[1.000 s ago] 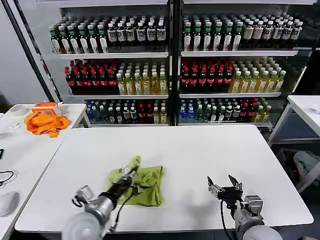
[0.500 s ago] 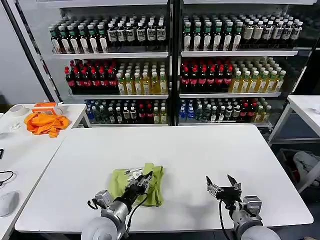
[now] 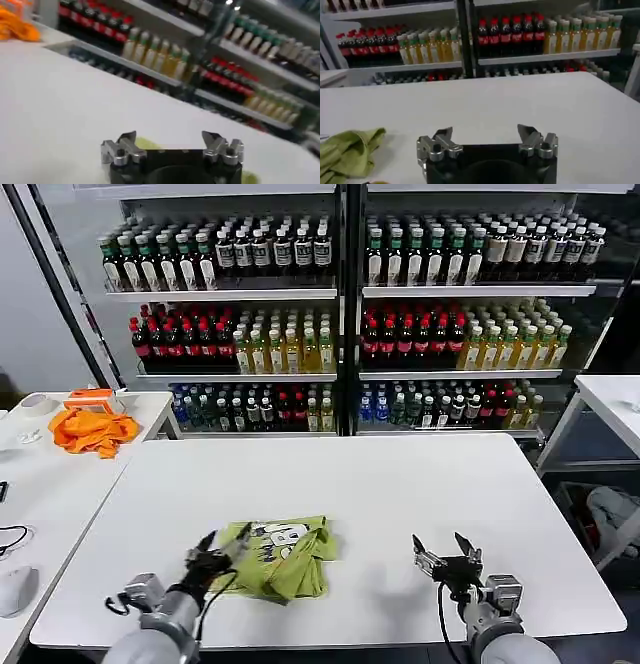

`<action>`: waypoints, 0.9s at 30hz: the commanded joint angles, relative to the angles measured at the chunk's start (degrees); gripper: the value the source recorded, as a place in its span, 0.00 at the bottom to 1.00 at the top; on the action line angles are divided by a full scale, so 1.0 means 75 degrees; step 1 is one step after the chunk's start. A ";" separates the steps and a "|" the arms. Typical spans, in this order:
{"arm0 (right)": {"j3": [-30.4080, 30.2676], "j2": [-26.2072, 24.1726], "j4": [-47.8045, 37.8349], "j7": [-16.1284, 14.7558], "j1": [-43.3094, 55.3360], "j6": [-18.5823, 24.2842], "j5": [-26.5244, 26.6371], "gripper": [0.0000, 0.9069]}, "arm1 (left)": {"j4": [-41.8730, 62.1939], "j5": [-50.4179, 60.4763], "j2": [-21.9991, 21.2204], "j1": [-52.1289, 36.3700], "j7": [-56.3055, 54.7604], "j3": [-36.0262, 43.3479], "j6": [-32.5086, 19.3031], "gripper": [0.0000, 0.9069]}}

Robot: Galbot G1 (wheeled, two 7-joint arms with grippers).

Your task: Fold and organize the clothes.

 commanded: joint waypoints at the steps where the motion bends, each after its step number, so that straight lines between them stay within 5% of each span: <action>1: -0.0057 0.0016 0.0000 0.0012 0.0033 -0.0009 -0.0001 1.00 | 0.0526 -0.0149 0.0331 0.0343 -0.0059 -0.0909 0.0695 1.00; 14: 0.0191 -0.0073 0.0117 0.0013 -0.0159 -0.0012 0.0018 1.00 | 0.1197 -0.0790 -0.0255 -0.0288 0.0311 -0.0115 0.1203 1.00; 15: 0.0207 -0.0082 0.0134 0.0014 -0.0169 -0.0013 0.0020 1.00 | 0.1231 -0.0808 -0.0267 -0.0333 0.0371 -0.0089 0.1202 0.56; 16: 0.0225 -0.0089 0.0146 0.0015 -0.0177 -0.0012 0.0022 1.00 | 0.1251 -0.0807 -0.0272 -0.0346 0.0489 -0.0055 0.1184 0.29; 18: 0.0257 -0.0094 0.0161 0.0020 -0.0181 -0.0017 0.0033 1.00 | 0.1286 -0.0904 -0.0272 -0.0403 0.0691 -0.0018 0.1135 0.03; 27: 0.0289 -0.0050 0.0221 0.0031 -0.0205 -0.0027 0.0036 1.00 | 0.1512 -0.2010 -0.0293 -0.0525 0.1070 -0.0176 0.1033 0.02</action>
